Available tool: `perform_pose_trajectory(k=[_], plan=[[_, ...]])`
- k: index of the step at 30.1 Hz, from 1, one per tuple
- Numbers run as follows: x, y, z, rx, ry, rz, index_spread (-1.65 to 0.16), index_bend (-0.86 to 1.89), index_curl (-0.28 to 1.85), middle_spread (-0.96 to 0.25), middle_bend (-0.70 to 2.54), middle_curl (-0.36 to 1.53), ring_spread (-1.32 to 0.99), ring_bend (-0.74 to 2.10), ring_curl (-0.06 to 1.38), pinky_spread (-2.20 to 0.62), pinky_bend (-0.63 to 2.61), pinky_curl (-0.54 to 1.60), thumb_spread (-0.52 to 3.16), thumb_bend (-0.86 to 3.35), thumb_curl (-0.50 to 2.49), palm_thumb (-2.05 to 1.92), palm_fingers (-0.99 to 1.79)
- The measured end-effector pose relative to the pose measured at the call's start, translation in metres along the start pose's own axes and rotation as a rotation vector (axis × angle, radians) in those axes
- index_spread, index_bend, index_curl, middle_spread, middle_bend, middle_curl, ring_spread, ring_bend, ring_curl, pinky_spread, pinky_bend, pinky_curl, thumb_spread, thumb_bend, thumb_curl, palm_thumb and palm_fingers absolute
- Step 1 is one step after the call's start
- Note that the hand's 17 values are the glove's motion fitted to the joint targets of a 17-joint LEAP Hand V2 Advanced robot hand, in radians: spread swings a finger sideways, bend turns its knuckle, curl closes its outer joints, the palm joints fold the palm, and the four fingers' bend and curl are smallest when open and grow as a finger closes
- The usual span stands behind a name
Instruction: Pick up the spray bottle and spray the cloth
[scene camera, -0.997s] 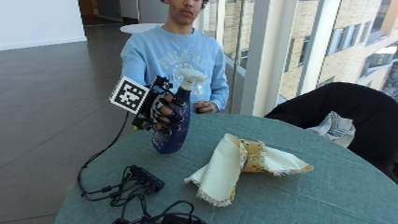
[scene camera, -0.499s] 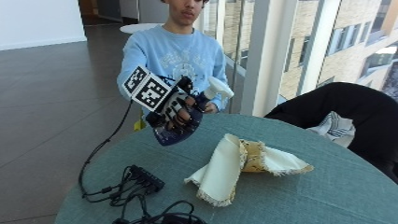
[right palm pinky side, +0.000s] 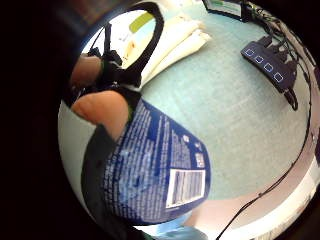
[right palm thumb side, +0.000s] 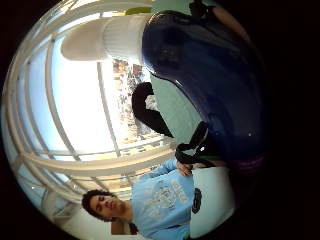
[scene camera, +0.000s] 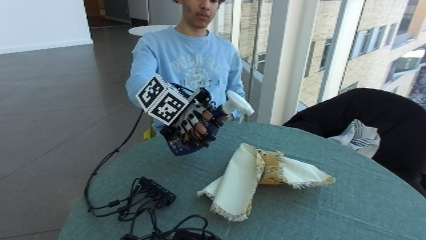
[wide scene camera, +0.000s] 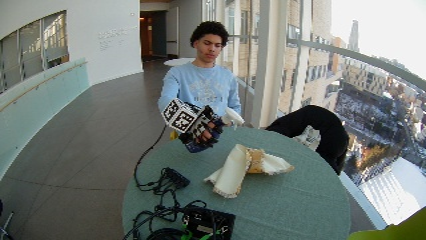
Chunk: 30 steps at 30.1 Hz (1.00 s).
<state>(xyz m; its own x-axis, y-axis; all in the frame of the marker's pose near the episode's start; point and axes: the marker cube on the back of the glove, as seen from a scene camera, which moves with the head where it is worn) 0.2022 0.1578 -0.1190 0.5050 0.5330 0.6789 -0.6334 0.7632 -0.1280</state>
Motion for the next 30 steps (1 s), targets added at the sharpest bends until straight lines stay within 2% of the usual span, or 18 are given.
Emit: perform_pose_trajectory(k=[30], plan=[[0.0099, 0.0058, -0.0046, -0.012, 0.072, 0.051, -0.36, 0.09, 0.21, -0.09, 0.22, 0.42, 0.0, 0.48, 0.36, 0.24, 0.38, 0.37, 0.84, -0.02, 0.69, 0.92, 0.82]])
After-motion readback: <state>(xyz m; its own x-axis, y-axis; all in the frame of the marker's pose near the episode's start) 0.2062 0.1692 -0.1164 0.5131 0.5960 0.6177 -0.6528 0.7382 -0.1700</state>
